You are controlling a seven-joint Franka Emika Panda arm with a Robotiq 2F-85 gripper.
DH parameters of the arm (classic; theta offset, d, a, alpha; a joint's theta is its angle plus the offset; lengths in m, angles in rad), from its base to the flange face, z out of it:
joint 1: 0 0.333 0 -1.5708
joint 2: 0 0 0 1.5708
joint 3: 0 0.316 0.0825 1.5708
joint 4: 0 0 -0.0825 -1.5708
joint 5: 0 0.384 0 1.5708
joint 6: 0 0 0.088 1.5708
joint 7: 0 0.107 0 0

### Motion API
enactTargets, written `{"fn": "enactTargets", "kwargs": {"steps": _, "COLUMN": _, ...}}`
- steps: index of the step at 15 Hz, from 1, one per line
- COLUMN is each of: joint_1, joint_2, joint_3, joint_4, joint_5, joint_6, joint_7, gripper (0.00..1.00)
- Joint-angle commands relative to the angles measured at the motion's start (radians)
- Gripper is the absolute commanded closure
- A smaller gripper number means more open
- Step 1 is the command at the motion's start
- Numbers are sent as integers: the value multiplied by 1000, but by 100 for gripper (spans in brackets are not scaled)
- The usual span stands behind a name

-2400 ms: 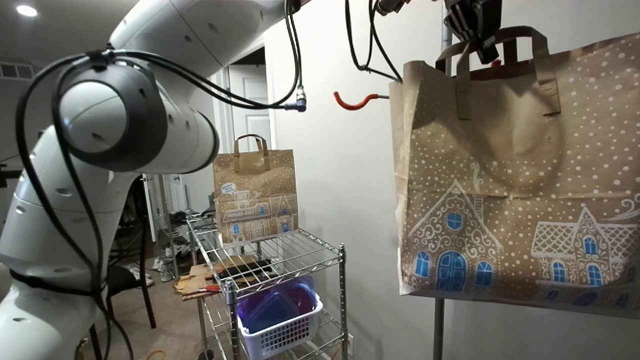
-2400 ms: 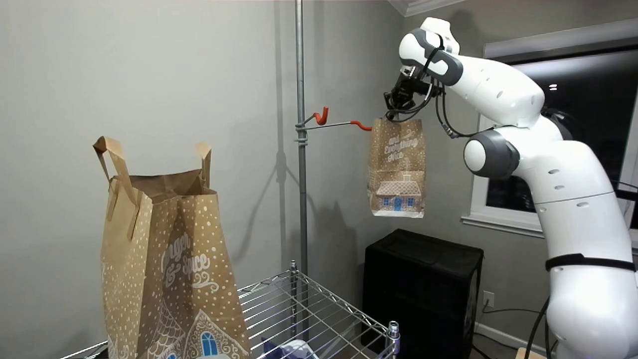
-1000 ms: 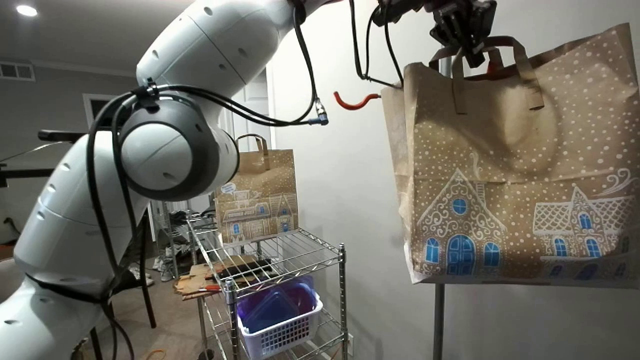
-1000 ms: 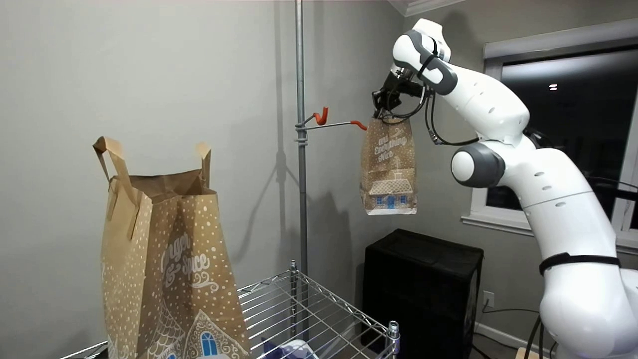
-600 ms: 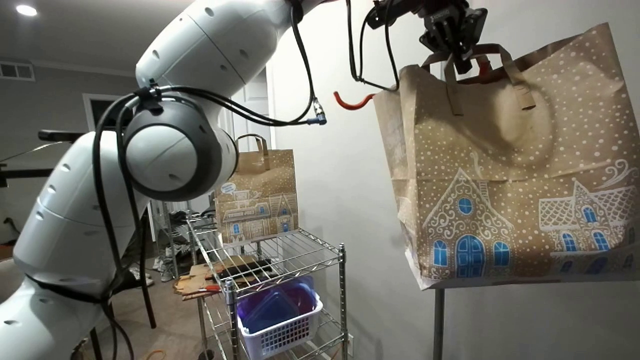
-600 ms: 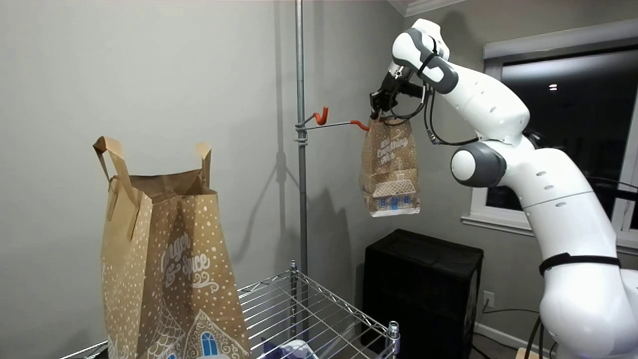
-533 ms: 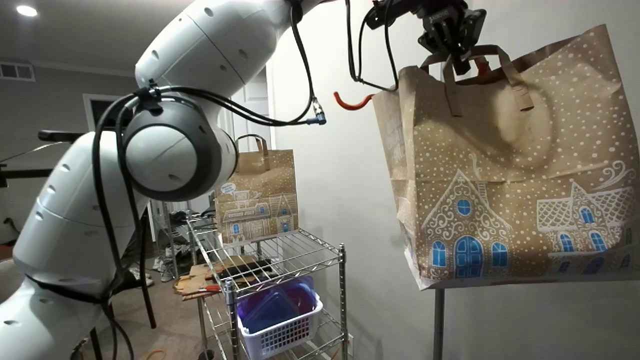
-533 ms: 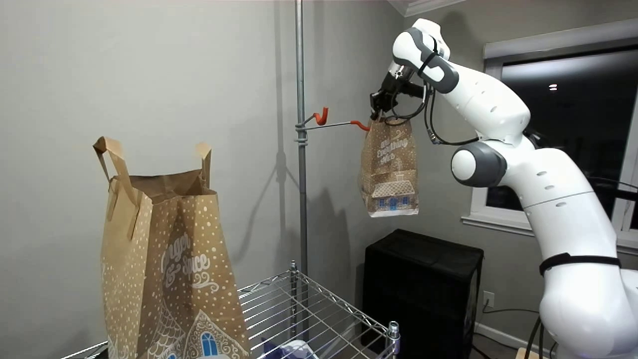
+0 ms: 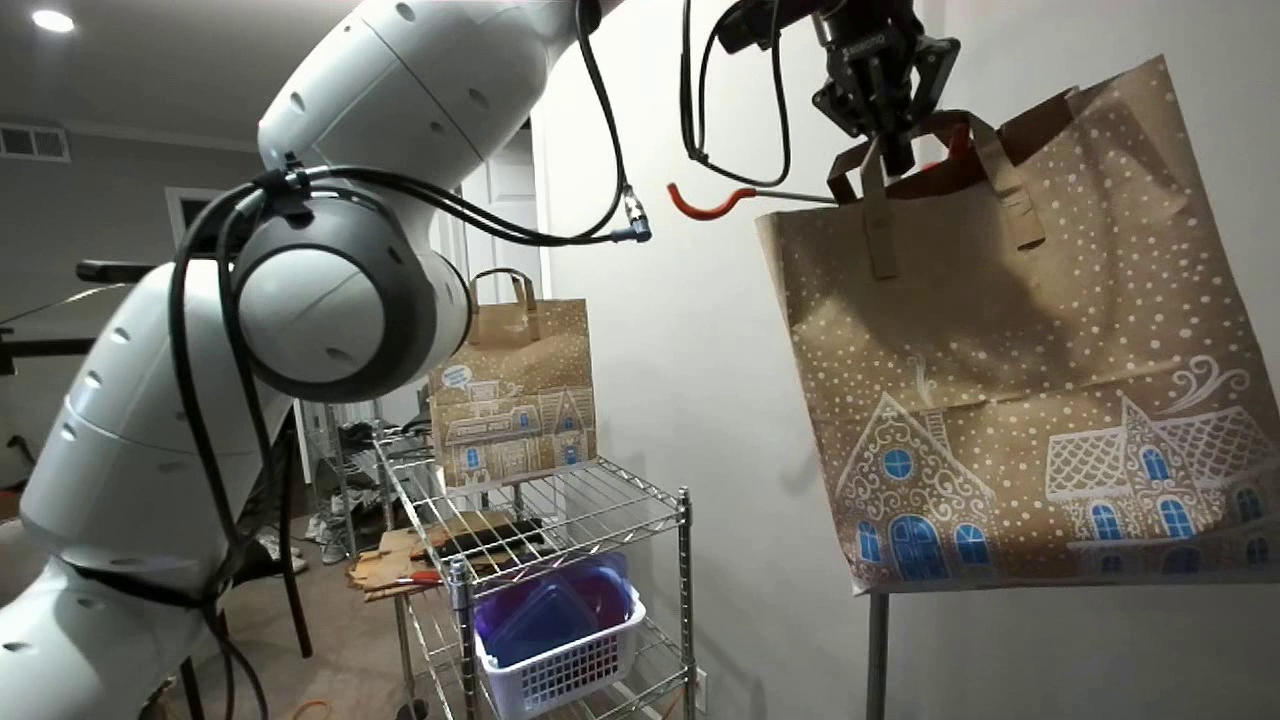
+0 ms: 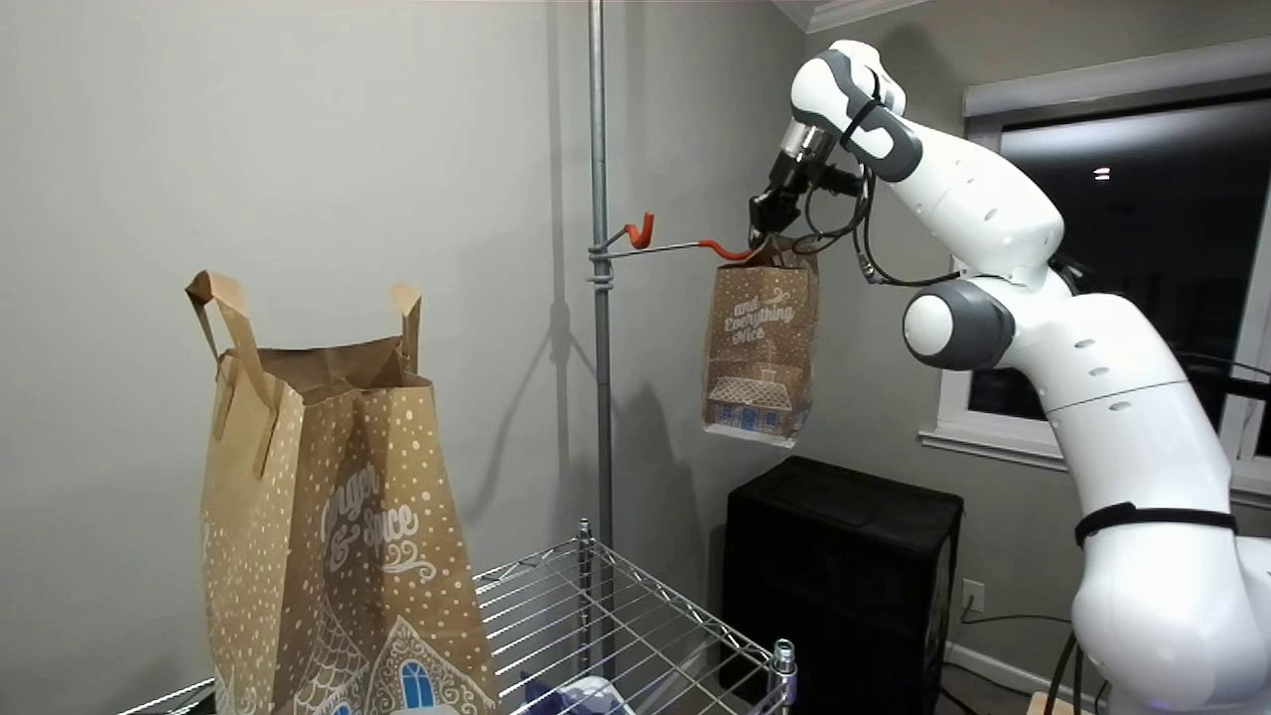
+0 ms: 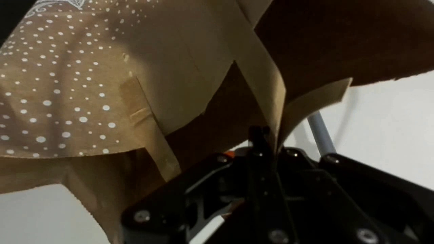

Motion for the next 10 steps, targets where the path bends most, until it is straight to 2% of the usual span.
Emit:
{"fn": "enactTargets", "kwargs": {"steps": 1, "joint_1": -20, "joint_2": -23, "joint_3": 18, "joint_4": -23, "joint_5": -13, "joint_6": -49, "joint_7": -78, "gripper": 96}}
{"fn": "enactTargets", "kwargs": {"steps": 10, "joint_1": -17, "joint_2": -21, "joint_3": 25, "joint_4": -4, "joint_5": -10, "joint_6": -26, "joint_7": -92, "gripper": 96}}
